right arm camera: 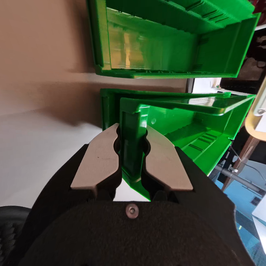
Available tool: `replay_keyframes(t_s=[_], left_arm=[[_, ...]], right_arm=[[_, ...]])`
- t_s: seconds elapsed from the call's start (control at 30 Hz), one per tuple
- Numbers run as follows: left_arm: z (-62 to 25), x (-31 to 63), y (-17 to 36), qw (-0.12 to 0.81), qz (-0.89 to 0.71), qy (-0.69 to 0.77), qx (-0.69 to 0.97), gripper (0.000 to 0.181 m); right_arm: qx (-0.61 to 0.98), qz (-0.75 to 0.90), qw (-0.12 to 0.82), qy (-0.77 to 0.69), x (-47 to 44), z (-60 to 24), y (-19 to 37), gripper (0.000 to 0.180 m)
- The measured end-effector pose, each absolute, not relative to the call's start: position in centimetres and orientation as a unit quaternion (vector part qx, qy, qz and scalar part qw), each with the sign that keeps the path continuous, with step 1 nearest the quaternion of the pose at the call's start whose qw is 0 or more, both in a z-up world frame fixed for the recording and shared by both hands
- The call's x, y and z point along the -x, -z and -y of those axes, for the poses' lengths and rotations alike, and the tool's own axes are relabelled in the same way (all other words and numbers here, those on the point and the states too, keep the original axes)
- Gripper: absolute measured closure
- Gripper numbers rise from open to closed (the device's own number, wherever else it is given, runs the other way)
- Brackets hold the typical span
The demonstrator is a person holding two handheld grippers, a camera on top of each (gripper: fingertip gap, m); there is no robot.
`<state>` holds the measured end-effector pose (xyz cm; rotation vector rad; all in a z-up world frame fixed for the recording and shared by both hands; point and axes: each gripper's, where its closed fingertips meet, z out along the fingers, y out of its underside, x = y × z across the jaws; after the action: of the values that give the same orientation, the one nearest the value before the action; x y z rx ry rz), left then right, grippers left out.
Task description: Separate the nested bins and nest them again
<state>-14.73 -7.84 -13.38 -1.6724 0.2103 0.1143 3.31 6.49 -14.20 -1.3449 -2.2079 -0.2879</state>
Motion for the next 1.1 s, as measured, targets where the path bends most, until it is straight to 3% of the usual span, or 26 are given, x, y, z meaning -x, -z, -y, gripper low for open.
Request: replay_keyframes(t_s=[0.4, 0.53, 0.63, 0.9, 1.1], left_arm=[[7.9, 14.5, 13.4, 0.664, -0.099, -0.054, 0.739, 0.136], [7.9, 14.5, 13.4, 0.663, -0.099, -0.054, 0.740, 0.136], [7.8, 14.4, 13.6, 0.661, -0.100, -0.053, 0.742, 0.136], [7.9, 14.5, 13.3, 0.664, -0.097, -0.052, 0.739, 0.136], [7.7, 14.2, 13.8, 0.658, -0.104, -0.054, 0.744, 0.136]], right_arm=[[0.500, 0.819, 0.256, 0.118, -2.8, -6.8, 16.1, 0.152], [0.495, 0.815, 0.282, 0.104, -2.4, -6.0, 14.8, 0.131], [0.494, 0.815, 0.296, 0.067, -2.3, -4.4, 12.8, 0.126], [0.515, 0.775, 0.366, -0.015, -3.7, -3.5, 8.3, 0.130], [0.503, 0.778, 0.368, -0.084, -1.1, 0.5, 10.7, 0.136]])
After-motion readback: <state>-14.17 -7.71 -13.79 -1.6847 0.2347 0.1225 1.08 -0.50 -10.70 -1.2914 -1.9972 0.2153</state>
